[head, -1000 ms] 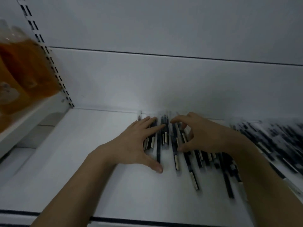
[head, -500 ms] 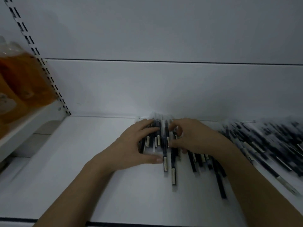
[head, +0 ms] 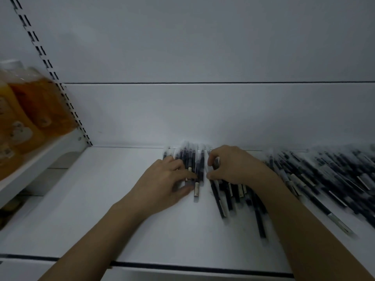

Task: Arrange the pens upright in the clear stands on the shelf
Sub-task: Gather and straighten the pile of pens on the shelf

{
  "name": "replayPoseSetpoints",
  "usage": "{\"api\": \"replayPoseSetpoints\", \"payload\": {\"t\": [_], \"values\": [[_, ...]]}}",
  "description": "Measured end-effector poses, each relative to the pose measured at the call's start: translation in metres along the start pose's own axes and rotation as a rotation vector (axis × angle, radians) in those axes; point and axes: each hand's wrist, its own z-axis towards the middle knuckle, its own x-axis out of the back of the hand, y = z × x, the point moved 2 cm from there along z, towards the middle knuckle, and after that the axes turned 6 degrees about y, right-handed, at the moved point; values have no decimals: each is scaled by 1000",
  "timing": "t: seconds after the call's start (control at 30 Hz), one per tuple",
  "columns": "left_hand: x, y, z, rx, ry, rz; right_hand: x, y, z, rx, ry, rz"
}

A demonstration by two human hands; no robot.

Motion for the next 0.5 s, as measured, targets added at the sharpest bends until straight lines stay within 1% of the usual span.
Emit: {"api": "replayPoseSetpoints", "payload": {"t": [0.07, 0.13, 0.27, 0.37, 0.5], "values": [[2, 4, 0, -14, -23, -16, -1, 1, 1, -7, 6, -4], [2, 7, 0, -25, -89, -11, -3, 2, 3, -17, 40, -18], [-2, 6, 3, 10, -145, -1, -12, 6, 9, -15, 186, -61], [-6, 11, 6, -15, -107, 12, -15, 9, 12, -30, 280, -68], [-11, 17, 1, -93, -36, 51, -16, 10, 15, -25, 320, -41]]}}
